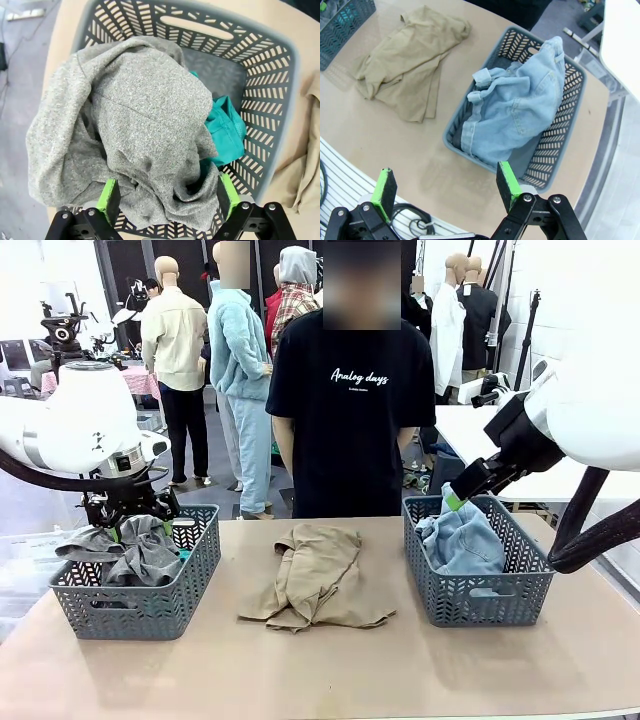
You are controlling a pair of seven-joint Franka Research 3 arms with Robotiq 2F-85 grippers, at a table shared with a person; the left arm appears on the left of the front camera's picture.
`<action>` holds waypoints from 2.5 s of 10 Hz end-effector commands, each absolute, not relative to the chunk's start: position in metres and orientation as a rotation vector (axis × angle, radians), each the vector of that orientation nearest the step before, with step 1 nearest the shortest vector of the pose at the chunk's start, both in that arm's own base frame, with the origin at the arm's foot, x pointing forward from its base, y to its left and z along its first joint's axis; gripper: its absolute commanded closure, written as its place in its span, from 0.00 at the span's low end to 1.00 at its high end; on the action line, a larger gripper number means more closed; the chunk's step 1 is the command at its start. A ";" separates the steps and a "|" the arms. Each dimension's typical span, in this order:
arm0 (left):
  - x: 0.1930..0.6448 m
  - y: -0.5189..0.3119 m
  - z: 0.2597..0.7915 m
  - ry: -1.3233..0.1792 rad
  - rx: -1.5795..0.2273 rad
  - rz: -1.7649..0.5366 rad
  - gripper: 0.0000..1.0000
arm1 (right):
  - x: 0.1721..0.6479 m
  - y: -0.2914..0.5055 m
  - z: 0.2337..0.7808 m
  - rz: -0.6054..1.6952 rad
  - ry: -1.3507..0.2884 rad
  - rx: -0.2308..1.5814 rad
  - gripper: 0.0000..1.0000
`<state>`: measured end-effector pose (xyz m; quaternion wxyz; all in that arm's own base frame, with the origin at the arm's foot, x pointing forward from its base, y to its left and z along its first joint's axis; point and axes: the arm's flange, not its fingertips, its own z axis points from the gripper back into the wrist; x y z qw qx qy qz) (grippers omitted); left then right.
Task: Sort the tops and bottoms.
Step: Lift clothes from the center of the table with your right hand.
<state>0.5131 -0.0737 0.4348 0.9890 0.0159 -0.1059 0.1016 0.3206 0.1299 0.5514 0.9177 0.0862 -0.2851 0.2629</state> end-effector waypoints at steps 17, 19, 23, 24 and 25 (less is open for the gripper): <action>0.354 -0.127 0.559 -0.353 -0.031 -0.959 0.00 | 0.320 0.129 0.549 0.551 -0.578 0.168 0.00; 0.353 -0.124 0.565 -0.371 -0.069 -0.990 0.00 | 0.320 0.129 0.549 0.551 -0.578 0.168 0.00; 0.355 -0.124 0.569 -0.350 -0.035 -0.957 0.00 | 0.320 0.129 0.549 0.551 -0.578 0.168 0.00; 0.355 -0.124 0.569 -0.350 -0.035 -0.957 0.00 | 0.320 0.129 0.549 0.551 -0.578 0.168 0.00; 0.355 -0.124 0.569 -0.350 -0.035 -0.957 0.00 | 0.320 0.129 0.549 0.551 -0.578 0.168 0.00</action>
